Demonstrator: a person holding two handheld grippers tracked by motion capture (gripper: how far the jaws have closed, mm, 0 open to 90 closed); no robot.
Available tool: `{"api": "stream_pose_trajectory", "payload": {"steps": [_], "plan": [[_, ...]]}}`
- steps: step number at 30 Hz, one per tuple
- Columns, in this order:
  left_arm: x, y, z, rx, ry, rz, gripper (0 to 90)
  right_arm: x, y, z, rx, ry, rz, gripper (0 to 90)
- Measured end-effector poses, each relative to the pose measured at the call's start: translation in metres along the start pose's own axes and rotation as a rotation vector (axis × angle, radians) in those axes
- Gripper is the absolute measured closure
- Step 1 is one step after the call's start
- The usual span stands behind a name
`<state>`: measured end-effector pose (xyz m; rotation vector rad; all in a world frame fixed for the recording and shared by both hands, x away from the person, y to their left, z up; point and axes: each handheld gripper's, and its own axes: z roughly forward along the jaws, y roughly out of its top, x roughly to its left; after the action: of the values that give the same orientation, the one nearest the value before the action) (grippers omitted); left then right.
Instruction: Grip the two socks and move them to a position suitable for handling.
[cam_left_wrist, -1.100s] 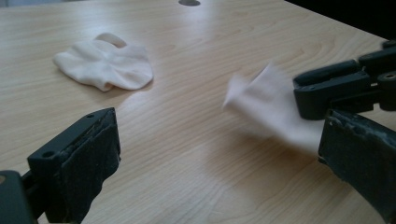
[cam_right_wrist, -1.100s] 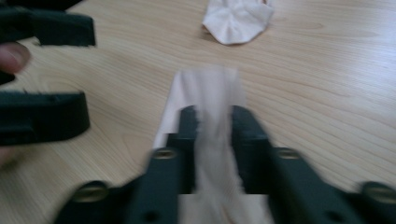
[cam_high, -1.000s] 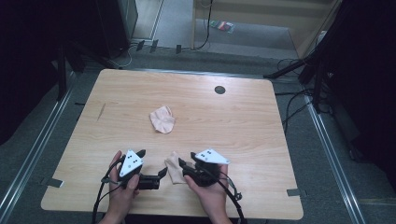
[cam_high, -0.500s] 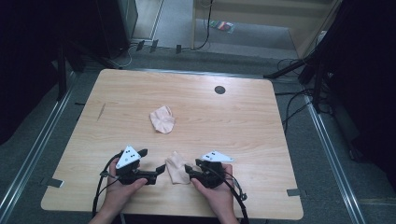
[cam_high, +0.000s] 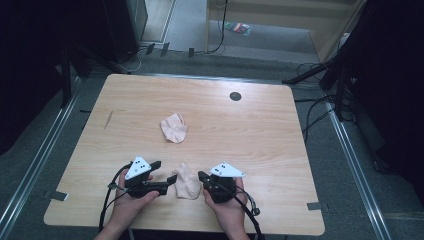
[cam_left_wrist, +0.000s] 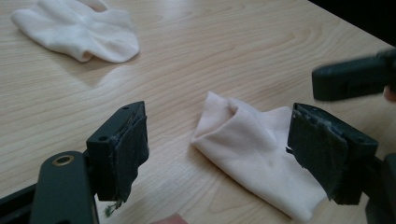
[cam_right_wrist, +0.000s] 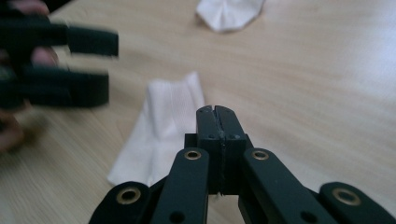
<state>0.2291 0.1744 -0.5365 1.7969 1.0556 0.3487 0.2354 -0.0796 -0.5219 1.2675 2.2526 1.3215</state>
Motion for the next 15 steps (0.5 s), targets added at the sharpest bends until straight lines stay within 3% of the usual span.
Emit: {"api": "stream_pose_trajectory", "payload": {"steps": [2, 5, 6, 9, 10, 13, 15], "plan": [[-0.001, 0.000, 0.000, 0.003, -0.013, 0.009, 20.2, 0.000, 0.009, -0.006, -0.031, -0.002, 0.000, 90.0], [-0.005, -0.001, 0.002, 0.009, -0.019, 0.018, 19.9, 0.000, 0.015, -0.009, -0.031, -0.010, -0.009, 89.3], [-0.005, -0.001, 0.001, 0.004, -0.012, 0.019, 19.7, -0.002, 0.014, -0.006, 0.000, 0.002, -0.007, 73.7], [-0.002, 0.000, -0.001, -0.010, -0.002, 0.010, 20.4, -0.004, 0.006, 0.000, 0.023, 0.012, 0.005, 66.4], [0.003, 0.001, -0.004, -0.016, 0.018, -0.008, 22.7, -0.007, -0.002, 0.006, 0.041, 0.023, 0.017, 57.3], [0.010, 0.001, -0.007, -0.021, 0.020, -0.034, 31.7, -0.006, -0.007, 0.013, 0.070, 0.036, 0.020, 52.1], [0.015, 0.001, -0.009, -0.031, 0.028, -0.053, 37.8, -0.002, -0.010, 0.021, 0.095, 0.021, -0.002, 47.4]]}}
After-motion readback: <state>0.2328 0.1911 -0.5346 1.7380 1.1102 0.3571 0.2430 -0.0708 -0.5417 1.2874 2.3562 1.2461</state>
